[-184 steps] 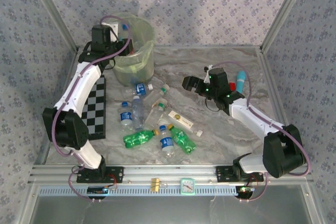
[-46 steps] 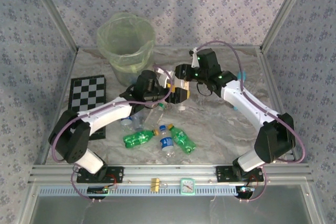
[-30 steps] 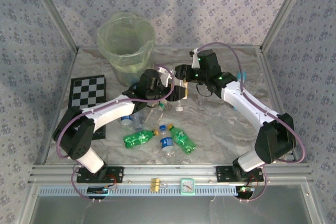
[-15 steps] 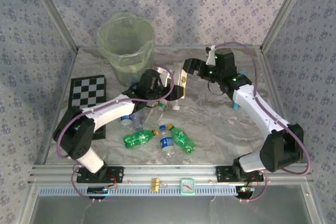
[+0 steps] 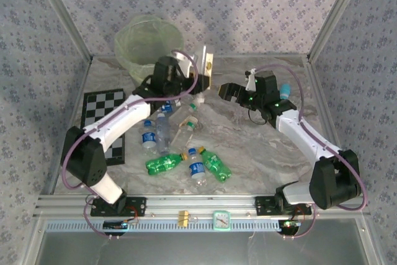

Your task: Put the plastic bottles in the bin

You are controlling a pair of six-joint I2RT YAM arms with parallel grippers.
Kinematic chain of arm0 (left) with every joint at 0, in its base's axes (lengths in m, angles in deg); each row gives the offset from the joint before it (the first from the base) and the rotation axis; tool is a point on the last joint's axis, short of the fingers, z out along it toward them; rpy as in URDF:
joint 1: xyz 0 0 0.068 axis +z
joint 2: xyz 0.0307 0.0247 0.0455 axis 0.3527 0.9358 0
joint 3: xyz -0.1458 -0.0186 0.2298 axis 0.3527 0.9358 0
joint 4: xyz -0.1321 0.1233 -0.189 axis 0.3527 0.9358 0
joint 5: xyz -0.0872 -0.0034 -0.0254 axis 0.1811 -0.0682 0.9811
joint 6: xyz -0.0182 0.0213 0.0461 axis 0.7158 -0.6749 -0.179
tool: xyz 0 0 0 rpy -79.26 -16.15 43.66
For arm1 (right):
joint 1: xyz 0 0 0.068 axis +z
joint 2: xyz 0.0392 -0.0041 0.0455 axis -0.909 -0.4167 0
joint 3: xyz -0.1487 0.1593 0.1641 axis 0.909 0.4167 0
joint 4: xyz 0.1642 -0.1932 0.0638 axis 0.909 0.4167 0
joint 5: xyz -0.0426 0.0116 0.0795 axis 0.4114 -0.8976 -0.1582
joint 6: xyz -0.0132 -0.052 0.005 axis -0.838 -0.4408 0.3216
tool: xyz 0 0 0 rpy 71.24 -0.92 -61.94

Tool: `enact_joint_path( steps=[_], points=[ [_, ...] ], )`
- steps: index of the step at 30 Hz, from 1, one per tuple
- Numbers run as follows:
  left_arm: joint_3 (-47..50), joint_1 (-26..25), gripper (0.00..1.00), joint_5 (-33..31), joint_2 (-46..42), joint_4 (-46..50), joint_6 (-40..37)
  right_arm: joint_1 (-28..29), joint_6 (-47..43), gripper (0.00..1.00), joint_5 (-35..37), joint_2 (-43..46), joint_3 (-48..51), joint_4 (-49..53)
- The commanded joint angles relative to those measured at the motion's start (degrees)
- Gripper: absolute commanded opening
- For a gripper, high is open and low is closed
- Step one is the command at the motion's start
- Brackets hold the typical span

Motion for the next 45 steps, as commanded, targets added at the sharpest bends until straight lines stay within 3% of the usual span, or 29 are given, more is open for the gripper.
enact_joint_path(
  steps=[1,8,17,24,34,38,45],
  points=[
    [-8.48,1.86,0.54,-2.86,-0.23,8.20,-8.45,0.43,0.29,1.00,-0.56,-0.63,0.74,-2.06],
    [-24.32,6.17,0.54,-15.87,4.57,20.76,-21.35,0.41,-1.43,1.00,-0.60,-1.16,1.06,-0.23],
    [-31.34,14.61,0.54,-24.36,9.31,22.47,-25.68,-0.13,-3.83,1.00,0.50,-0.44,1.16,3.11],
    [-29.94,18.78,0.54,-25.27,9.94,22.05,-23.50,-0.47,-4.18,1.00,0.57,-0.44,0.80,4.23],
    [-28.54,20.51,0.57,-24.19,12.58,24.29,-22.62,-0.40,-3.83,1.00,0.64,-0.73,0.23,4.82],
    [-27.02,20.68,0.62,-23.79,13.02,24.60,-21.66,-0.43,-3.85,1.00,0.53,-0.58,0.28,5.20],
    [-26.05,20.68,0.87,-24.06,12.69,24.68,-19.72,-0.31,-4.07,1.00,1.17,-0.24,0.44,5.93]
  ],
)
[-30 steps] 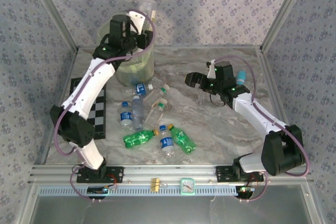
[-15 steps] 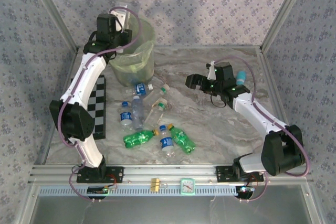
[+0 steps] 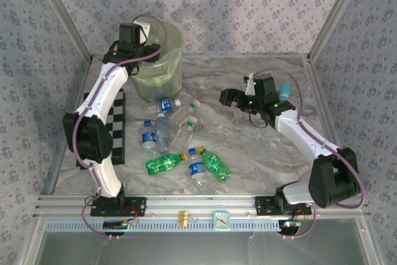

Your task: Put the plastic bottles in the bin

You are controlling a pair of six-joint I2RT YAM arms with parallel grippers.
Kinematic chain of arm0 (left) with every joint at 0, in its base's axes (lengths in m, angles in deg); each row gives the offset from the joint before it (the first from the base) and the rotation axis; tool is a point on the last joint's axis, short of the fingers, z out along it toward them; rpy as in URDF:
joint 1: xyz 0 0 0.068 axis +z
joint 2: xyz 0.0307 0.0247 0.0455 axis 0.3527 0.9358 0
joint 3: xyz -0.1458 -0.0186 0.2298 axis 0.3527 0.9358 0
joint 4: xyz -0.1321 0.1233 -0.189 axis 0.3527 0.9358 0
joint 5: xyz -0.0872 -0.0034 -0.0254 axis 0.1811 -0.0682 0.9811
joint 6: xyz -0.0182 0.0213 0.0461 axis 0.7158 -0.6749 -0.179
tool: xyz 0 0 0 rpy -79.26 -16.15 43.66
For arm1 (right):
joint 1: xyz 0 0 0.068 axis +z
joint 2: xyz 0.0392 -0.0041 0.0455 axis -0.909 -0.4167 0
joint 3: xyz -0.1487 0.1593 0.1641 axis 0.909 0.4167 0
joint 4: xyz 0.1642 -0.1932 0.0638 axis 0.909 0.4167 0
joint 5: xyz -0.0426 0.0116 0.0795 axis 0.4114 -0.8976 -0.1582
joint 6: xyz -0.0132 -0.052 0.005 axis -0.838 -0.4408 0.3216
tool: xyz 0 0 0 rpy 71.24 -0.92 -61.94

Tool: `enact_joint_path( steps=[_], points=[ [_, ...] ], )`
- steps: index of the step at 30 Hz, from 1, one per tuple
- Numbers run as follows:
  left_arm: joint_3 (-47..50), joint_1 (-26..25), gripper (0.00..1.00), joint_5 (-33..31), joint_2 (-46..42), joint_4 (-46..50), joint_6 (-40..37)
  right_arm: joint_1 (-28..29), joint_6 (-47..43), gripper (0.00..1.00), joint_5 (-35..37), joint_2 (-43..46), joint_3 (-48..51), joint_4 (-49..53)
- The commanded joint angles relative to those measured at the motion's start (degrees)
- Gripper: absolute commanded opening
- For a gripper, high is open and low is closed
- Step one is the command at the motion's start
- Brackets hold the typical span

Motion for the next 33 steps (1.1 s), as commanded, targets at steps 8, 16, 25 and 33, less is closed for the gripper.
enact_joint_path(
  steps=[8,16,25,33],
  points=[
    [1.85,0.33,0.92,1.30,-5.19,-0.69,3.54,1.53,-1.64,1.00,0.84,-0.15,0.02,1.53],
    [17.98,-1.22,0.94,6.92,-18.67,-13.31,11.34,8.21,-3.89,1.00,1.99,-3.15,-0.10,4.96],
    [39.58,-7.97,0.95,9.09,-30.60,-27.54,23.35,19.82,-9.12,1.00,9.15,-6.18,-0.10,13.36],
    [53.24,-14.53,0.95,6.19,-33.25,-33.91,34.97,27.80,-12.52,0.95,14.47,-6.47,1.04,21.01]
  ],
)
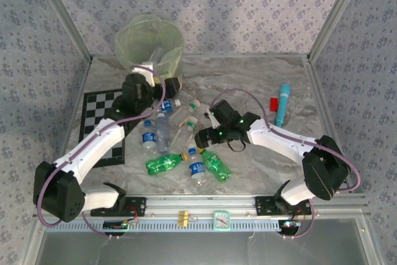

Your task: Put the plastic bottles in the bin

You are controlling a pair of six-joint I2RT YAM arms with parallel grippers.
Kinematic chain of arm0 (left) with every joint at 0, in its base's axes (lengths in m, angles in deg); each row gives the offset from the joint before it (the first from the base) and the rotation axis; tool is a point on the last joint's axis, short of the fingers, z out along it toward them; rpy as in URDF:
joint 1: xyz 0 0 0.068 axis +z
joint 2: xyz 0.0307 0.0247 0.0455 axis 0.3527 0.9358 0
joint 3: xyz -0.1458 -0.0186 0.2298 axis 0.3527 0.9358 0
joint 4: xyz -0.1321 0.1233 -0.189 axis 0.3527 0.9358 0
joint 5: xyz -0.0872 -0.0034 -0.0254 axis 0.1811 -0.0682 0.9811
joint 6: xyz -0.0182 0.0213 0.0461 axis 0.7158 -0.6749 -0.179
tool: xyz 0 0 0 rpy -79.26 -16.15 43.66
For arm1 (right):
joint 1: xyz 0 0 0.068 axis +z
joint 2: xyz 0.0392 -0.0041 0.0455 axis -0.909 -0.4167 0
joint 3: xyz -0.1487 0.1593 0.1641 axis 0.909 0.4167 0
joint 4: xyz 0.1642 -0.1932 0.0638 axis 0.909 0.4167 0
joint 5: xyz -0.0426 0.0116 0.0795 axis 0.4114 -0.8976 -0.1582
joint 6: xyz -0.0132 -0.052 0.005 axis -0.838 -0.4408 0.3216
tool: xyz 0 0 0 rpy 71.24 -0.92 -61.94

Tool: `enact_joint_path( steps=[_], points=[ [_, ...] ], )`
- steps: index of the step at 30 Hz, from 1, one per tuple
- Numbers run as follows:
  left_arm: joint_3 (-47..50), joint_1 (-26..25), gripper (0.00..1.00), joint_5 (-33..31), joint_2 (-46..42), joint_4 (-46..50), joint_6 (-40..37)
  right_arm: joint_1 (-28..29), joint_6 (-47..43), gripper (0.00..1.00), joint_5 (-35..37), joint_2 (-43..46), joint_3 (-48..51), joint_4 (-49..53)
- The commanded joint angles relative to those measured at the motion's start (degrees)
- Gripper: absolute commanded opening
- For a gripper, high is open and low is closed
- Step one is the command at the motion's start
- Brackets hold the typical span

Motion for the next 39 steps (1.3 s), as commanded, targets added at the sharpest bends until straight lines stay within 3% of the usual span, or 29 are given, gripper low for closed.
enact_joint_path(
  steps=[1,11,23,32,39],
  points=[
    [2.96,-1.39,0.95,-0.42,-0.08,-3.15,6.88,2.33,-2.54,0.94,3.77,-0.76,0.91,5.96],
    [4.02,-4.07,0.96,-0.50,1.62,-0.67,7.45,8.92,-3.33,0.90,7.08,-7.71,0.55,10.02],
    [5.28,-4.14,0.96,-0.55,1.48,-1.03,7.67,9.26,-2.35,0.82,11.33,-9.99,1.69,8.76],
    [5.51,-4.20,0.96,-0.28,1.39,-0.85,8.13,7.89,-0.99,0.66,10.49,-10.15,1.42,8.09],
    [5.16,-4.57,0.96,0.37,1.81,-0.82,8.15,0.20,-0.08,0.60,1.63,-4.37,1.67,3.40]
  ],
)
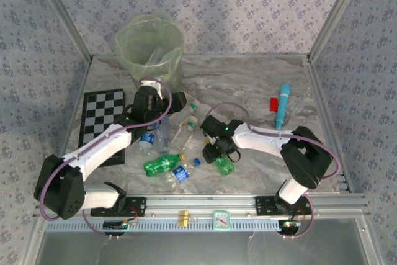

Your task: Put the plastic bottles in the bin

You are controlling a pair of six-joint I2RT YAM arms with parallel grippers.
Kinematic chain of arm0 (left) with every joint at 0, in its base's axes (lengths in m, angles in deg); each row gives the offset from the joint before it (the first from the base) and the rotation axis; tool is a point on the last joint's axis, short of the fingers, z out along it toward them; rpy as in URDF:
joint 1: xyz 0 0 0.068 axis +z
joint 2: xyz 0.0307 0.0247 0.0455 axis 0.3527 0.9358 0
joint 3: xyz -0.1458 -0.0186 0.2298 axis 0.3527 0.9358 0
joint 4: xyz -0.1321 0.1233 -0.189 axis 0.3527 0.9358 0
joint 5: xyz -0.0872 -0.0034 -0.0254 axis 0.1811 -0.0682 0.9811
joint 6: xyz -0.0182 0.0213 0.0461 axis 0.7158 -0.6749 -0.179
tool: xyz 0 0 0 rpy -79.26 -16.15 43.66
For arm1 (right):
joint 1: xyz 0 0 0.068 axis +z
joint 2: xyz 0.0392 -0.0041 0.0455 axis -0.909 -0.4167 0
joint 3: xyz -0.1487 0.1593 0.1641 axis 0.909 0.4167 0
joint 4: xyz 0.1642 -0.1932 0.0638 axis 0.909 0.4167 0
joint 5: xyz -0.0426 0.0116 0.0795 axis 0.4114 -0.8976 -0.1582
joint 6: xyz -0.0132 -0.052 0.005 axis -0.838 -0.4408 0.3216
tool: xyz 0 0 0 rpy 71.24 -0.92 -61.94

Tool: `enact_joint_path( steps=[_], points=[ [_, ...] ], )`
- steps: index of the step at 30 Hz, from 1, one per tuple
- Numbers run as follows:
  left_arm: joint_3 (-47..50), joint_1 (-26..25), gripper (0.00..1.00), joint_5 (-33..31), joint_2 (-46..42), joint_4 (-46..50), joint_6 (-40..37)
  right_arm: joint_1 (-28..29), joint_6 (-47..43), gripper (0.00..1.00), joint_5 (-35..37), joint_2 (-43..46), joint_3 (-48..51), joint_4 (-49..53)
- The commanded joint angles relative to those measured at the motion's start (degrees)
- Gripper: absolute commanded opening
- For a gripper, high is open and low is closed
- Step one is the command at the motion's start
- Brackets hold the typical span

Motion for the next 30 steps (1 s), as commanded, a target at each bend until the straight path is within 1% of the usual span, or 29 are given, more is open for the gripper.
enact_joint_path(
  steps=[1,4,6,9,11,15,20,24,30],
  points=[
    [-0.22,-0.74,0.96,0.76,0.54,-1.10,0.62,-4.41,1.50,0.59,-6.41,4.72,0.28,-3.49],
    [-0.46,-1.12,0.97,1.97,1.05,-2.34,0.53,-9.88,3.15,0.59,-12.24,7.35,0.06,-6.61],
    [-0.57,-1.61,0.97,3.94,1.55,-4.04,0.28,-14.11,5.07,0.57,-15.47,8.20,-0.57,-8.30],
    [-0.80,-2.60,0.97,7.35,2.56,-6.82,-0.16,-19.50,8.66,0.56,-19.63,8.69,-1.28,-13.14],
    [-1.38,-3.24,0.97,9.50,3.41,-7.84,-0.75,-21.82,11.46,0.56,-20.65,8.64,-1.68,-17.00],
    [-2.41,-5.06,0.97,12.60,4.88,-8.66,-1.76,-23.67,16.59,0.56,-19.54,8.53,-1.93,-24.96],
    [-3.18,-6.82,0.97,17.11,6.97,-9.57,-1.27,-24.87,20.90,0.55,-18.61,8.29,-2.67,-30.39],
    [-3.21,-8.69,0.98,21.02,8.62,-11.17,-0.82,-25.42,23.21,0.55,-21.29,7.92,-2.87,-33.17],
    [-4.67,-11.89,0.99,23.25,11.23,-12.38,-1.30,-25.42,25.25,0.55,-23.83,8.21,-1.44,-36.06]
  ],
)
